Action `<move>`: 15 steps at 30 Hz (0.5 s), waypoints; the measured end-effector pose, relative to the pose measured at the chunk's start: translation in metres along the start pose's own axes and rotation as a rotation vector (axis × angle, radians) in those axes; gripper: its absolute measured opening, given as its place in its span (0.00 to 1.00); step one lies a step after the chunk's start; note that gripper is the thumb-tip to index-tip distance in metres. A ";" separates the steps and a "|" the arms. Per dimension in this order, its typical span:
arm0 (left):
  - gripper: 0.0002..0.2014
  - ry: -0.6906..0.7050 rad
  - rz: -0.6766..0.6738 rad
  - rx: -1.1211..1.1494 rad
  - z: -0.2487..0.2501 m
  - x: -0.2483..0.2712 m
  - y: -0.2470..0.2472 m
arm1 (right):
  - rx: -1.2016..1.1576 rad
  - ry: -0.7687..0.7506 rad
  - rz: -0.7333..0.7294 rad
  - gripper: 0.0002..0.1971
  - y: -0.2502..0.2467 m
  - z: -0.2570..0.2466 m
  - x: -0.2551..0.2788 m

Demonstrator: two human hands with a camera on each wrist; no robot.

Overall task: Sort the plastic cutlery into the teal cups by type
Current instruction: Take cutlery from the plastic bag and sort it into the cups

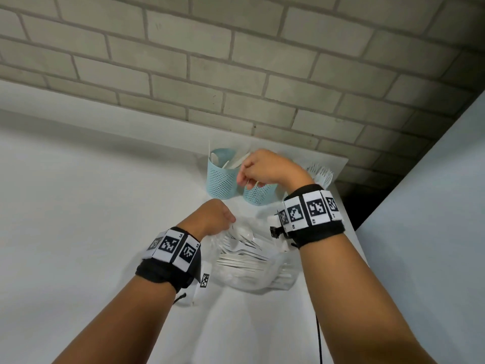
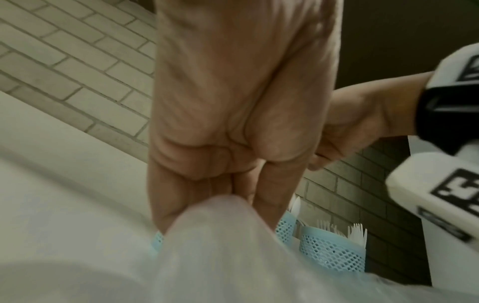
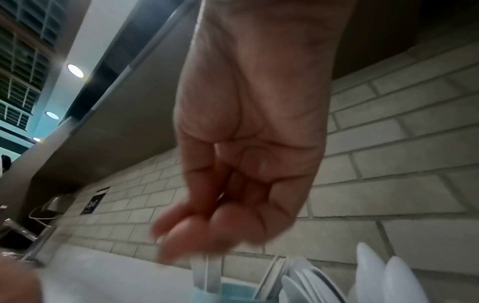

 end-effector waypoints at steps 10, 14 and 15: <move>0.19 0.041 0.050 0.136 0.001 0.007 0.002 | 0.320 0.242 -0.406 0.12 0.081 0.047 0.049; 0.19 0.050 0.048 0.155 0.004 0.010 0.002 | 0.324 0.221 -0.256 0.11 0.080 0.045 0.054; 0.19 0.051 0.047 0.158 0.005 0.010 0.003 | 0.321 0.214 -0.237 0.12 0.079 0.044 0.056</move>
Point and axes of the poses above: each hand's wrist, its own x-axis away from the middle knuckle, its own y-axis out of the palm, z = x × y, the point moved 6 cm from there along -x, towards the middle knuckle, and after that the axes turned 15 degrees about -y, right-handed, at the moved point
